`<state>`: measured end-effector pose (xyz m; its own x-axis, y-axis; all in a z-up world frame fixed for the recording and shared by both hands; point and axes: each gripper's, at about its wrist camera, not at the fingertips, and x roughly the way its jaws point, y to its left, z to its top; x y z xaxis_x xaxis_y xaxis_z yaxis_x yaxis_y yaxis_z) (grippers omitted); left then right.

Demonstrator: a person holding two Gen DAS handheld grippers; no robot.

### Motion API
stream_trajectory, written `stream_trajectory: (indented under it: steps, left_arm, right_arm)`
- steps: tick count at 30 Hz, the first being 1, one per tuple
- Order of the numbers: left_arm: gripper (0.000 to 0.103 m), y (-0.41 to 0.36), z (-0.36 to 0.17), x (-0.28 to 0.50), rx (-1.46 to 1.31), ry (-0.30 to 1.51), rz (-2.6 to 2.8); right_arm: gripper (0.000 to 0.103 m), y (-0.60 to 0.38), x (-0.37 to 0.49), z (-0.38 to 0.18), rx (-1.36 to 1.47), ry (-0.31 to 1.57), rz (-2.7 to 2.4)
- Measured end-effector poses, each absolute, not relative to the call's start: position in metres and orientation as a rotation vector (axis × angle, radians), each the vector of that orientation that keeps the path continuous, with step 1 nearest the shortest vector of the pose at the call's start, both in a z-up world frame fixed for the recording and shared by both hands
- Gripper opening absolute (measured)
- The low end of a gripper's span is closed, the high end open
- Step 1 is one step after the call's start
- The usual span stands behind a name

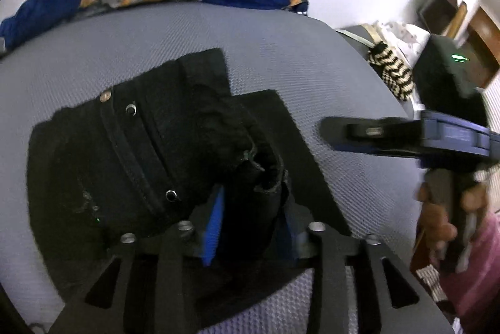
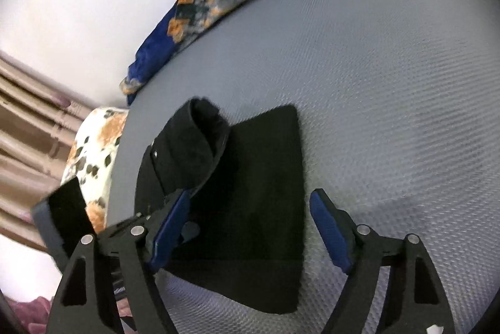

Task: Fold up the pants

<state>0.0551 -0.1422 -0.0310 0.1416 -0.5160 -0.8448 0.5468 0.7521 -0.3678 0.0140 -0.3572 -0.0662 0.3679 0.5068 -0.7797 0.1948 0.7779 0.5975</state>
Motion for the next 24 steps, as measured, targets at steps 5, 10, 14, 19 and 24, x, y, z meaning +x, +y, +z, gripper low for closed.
stream_trajectory:
  steps: [5,10,14,19,24]
  left_arm:
    - [0.054,-0.105,-0.003,0.046,-0.040,1.139,-0.823]
    - [0.055,-0.056,-0.004,0.062,-0.107,1.138,-0.669]
    - [0.055,-0.022,-0.022,0.075,-0.185,1.183,-0.556]
    - [0.055,-0.006,-0.039,0.074,-0.224,1.213,-0.515]
    - [0.055,-0.004,-0.034,0.072,-0.217,1.188,-0.514]
  right_arm:
    - [0.074,-0.351,0.032,-0.085,0.763,1.230,0.352]
    - [0.066,-0.349,0.055,-0.107,0.810,1.275,0.445]
    - [0.059,-0.348,0.074,-0.122,0.855,1.282,0.510]
    - [0.046,-0.340,0.098,-0.133,0.914,1.263,0.570]
    - [0.013,-0.331,0.089,-0.121,0.917,1.241,0.544]
